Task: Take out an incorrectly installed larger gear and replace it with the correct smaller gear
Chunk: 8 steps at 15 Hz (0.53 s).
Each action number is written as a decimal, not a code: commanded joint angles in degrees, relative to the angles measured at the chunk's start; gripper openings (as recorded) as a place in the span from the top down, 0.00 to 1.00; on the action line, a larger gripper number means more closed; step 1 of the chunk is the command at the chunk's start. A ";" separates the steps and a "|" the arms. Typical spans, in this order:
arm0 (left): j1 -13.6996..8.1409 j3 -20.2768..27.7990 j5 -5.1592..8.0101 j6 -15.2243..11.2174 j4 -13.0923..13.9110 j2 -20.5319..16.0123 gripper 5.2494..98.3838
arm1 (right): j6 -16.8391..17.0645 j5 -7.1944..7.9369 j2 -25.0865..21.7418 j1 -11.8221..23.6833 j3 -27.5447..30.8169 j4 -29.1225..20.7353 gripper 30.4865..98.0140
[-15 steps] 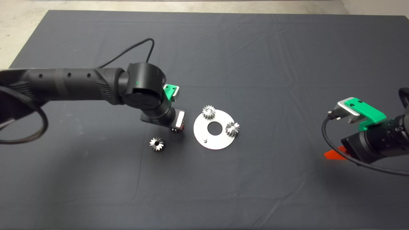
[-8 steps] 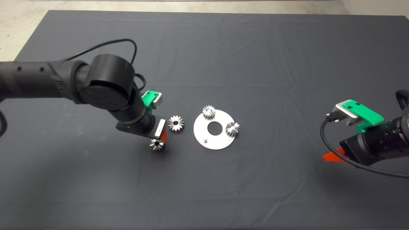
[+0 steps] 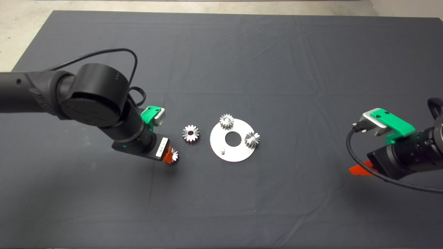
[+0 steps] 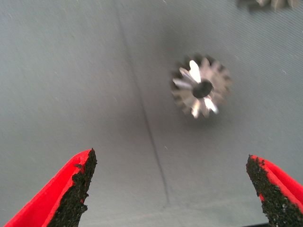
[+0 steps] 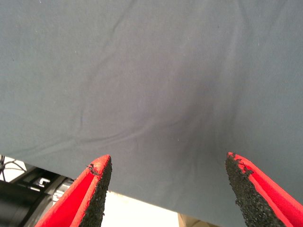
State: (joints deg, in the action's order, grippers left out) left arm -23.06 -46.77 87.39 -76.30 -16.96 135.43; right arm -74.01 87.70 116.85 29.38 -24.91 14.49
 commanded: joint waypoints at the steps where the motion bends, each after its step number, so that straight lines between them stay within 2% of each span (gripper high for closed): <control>1: -0.67 -4.19 3.13 3.70 3.25 2.33 0.20 | -1.31 4.06 0.01 0.68 1.43 -0.17 0.51; 6: -0.23 -8.32 2.61 5.64 3.42 4.64 0.20 | -1.40 4.06 -0.34 0.77 1.54 -0.17 0.51; 8: 1.08 -8.71 1.68 5.64 3.38 4.81 0.20 | -1.40 4.06 -0.25 0.77 1.54 -0.17 0.51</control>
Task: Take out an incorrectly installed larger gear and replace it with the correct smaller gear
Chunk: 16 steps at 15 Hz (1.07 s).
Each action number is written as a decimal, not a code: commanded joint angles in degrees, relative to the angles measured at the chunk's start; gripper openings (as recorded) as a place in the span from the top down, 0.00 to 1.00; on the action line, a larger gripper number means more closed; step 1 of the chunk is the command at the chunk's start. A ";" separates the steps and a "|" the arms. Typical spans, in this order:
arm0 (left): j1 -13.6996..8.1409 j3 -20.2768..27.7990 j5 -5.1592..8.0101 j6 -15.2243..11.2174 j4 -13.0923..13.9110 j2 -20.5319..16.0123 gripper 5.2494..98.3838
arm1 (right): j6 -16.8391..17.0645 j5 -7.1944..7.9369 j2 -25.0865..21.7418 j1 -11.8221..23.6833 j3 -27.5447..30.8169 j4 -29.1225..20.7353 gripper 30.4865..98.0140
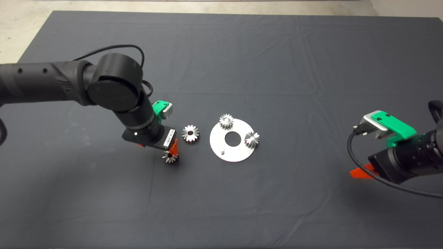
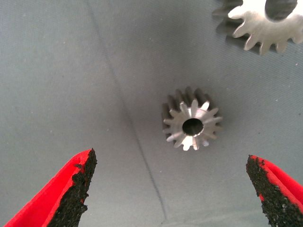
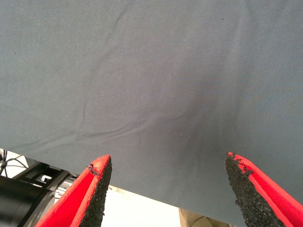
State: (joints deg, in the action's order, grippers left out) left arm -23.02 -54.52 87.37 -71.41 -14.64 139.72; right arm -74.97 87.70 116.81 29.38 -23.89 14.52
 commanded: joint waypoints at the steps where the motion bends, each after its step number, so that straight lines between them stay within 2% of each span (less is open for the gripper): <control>1: 2.10 -1.19 1.21 0.75 1.01 0.52 0.20 | -0.44 4.06 -0.13 0.69 0.53 -0.19 0.51; 3: 3.89 -1.28 0.26 0.79 0.93 0.48 0.20 | -0.44 4.06 -0.22 0.73 0.53 -0.19 0.51; 6: 4.43 -1.01 -0.23 0.40 0.93 0.52 0.20 | -0.44 4.15 -0.30 0.77 0.53 -0.19 0.51; 8: 5.35 -1.50 -1.99 0.66 0.93 0.52 0.20 | -0.44 4.10 -0.13 0.73 0.53 -0.19 0.51; 9: 5.35 -2.09 -2.29 0.75 0.93 0.61 0.20 | -0.44 4.12 -0.13 0.70 0.53 -0.19 0.51; 13: 5.26 -5.34 -2.47 0.92 0.93 3.70 0.20 | -0.44 4.15 -0.22 0.77 0.53 -0.19 0.51; 16: 5.26 -6.29 -2.55 1.29 0.66 4.38 0.20 | -0.44 4.15 -0.39 0.77 0.53 -0.19 0.51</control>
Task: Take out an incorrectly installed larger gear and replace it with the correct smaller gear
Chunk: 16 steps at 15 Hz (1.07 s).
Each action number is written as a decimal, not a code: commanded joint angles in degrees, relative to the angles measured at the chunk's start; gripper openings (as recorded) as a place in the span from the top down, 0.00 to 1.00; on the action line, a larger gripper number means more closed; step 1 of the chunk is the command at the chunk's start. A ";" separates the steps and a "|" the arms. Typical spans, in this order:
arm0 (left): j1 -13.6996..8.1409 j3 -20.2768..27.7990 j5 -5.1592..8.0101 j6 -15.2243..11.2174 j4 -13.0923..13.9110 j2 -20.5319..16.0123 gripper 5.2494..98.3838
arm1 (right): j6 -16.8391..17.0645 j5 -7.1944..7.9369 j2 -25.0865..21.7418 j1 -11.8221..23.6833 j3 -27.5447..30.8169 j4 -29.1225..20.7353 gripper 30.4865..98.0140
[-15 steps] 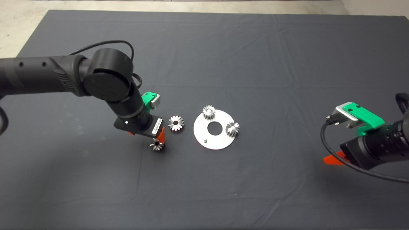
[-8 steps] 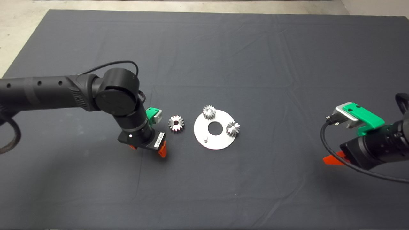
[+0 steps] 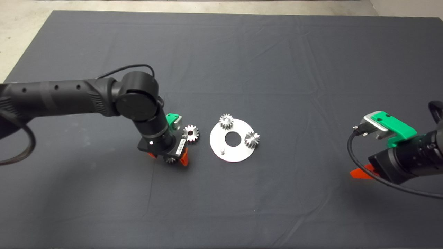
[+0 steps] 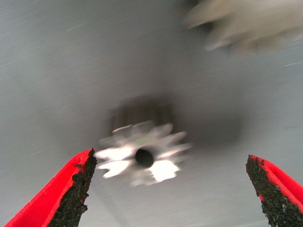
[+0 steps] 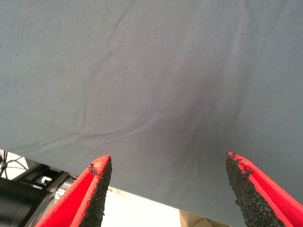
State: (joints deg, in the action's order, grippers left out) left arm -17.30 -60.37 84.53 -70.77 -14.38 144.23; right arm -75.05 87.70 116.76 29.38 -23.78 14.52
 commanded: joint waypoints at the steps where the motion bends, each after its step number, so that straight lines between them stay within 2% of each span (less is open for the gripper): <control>1: -0.46 -0.44 0.11 0.90 0.41 0.05 0.20 | -0.36 4.06 -0.34 0.77 0.42 -0.19 0.51; 2: -0.46 -0.44 -0.20 0.90 0.41 0.14 0.20 | -0.36 4.06 -0.34 0.77 0.42 -0.19 0.51; 7: -0.46 -0.44 0.19 0.81 0.41 -0.30 0.21 | -0.36 4.06 0.01 0.69 0.42 -0.19 0.51; 9: -0.46 -0.61 0.19 0.81 0.24 -0.48 0.24 | -0.36 4.06 0.01 0.75 0.42 -0.19 0.51; 12: -0.11 -3.16 0.11 0.99 0.15 -0.48 0.24 | -0.41 4.06 -0.17 0.68 0.42 -0.19 0.51; 16: -0.11 -3.34 0.02 1.25 -0.12 -0.13 0.33 | -0.36 4.06 -0.43 0.68 0.42 -0.19 0.51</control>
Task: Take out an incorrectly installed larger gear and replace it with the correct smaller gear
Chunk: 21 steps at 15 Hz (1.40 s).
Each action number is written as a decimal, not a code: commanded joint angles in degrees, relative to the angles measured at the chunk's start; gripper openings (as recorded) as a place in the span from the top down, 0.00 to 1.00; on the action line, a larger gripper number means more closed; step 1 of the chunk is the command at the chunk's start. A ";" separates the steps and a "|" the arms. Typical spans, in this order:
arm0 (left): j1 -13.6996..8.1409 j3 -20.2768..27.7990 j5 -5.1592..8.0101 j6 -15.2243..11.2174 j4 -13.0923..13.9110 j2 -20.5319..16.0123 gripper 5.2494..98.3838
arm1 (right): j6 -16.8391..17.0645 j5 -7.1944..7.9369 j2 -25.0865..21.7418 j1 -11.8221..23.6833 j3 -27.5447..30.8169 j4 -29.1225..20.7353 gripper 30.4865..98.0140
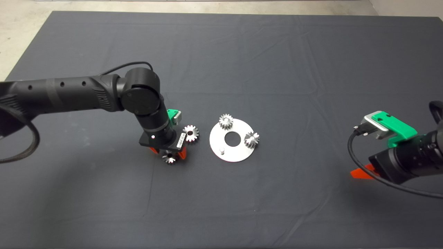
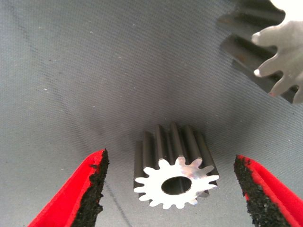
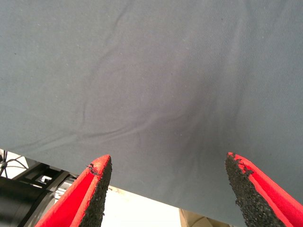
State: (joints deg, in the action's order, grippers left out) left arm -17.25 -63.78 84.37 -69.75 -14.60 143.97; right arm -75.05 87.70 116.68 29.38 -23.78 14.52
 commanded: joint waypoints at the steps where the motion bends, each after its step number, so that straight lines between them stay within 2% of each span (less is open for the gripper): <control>1: -0.16 -0.01 0.18 0.23 0.10 0.05 0.35 | -0.40 4.06 -0.35 0.68 0.42 -0.19 0.51; 2: -0.16 0.08 0.18 0.23 0.10 0.05 0.35 | -0.37 4.06 -0.35 0.68 0.42 -0.19 0.51; 6: -0.16 0.16 0.36 0.43 0.19 0.13 0.45 | -0.38 4.06 -0.26 0.68 0.42 -0.19 0.51; 8: -0.16 0.08 0.36 0.50 0.19 0.05 0.46 | -0.41 4.06 -0.26 0.68 0.42 -0.19 0.51; 11: -0.16 -0.01 0.44 0.50 0.19 0.13 0.56 | -0.42 4.06 -0.35 0.68 0.42 -0.19 0.51; 13: -0.16 -0.01 0.44 0.50 0.19 0.05 0.57 | -0.45 4.06 -0.35 0.62 0.42 -0.19 0.51; 14: -0.16 0.16 0.53 0.44 0.19 -0.13 0.61 | -0.36 4.06 -0.35 0.39 0.42 -0.19 0.51; 21: -0.51 1.04 0.87 0.41 0.53 0.22 0.66 | -0.54 4.06 -0.26 -0.02 0.42 -0.19 0.51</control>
State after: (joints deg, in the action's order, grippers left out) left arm -16.67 -63.76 84.51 -69.56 -14.63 144.07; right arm -75.08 87.71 116.64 28.72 -23.78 14.52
